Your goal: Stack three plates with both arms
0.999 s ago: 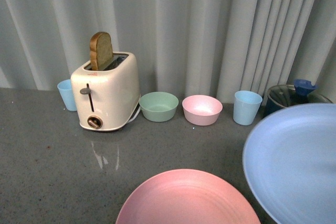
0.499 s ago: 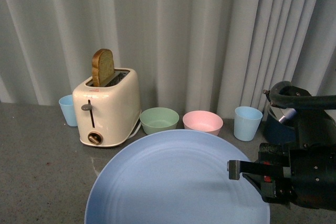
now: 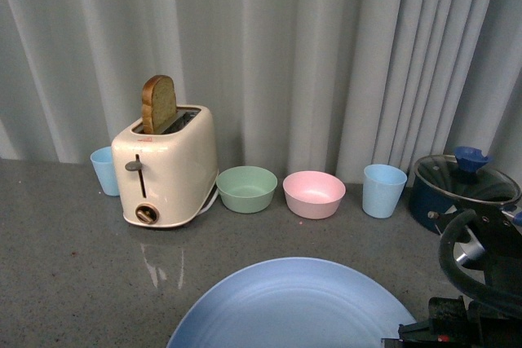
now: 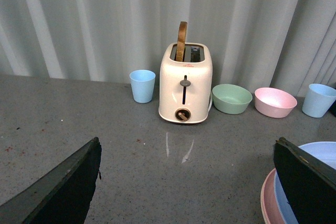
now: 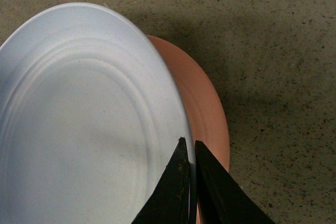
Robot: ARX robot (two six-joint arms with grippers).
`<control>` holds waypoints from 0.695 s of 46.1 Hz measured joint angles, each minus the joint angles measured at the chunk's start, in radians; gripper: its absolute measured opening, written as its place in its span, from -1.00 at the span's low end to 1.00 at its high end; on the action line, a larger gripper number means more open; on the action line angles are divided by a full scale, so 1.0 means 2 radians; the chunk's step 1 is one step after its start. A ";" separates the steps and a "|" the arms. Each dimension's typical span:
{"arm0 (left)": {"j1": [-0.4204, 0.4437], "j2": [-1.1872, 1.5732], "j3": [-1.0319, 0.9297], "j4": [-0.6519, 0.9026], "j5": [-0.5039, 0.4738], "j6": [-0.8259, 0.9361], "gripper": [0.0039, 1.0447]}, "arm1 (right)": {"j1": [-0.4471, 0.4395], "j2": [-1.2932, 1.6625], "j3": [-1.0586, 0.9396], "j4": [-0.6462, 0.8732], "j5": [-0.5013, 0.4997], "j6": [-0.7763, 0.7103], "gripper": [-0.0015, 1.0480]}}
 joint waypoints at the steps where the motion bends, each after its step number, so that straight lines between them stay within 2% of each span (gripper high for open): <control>1: 0.000 0.000 0.000 0.000 0.000 0.000 0.87 | -0.001 0.001 0.000 0.000 0.000 -0.001 -0.94; 10: 0.000 0.000 0.000 0.000 0.000 0.000 0.87 | -0.026 0.015 -0.001 -0.009 0.000 -0.015 -0.94; 32: 0.000 0.000 0.000 0.000 0.000 0.000 0.87 | -0.022 0.048 0.024 -0.021 -0.015 -0.022 -0.91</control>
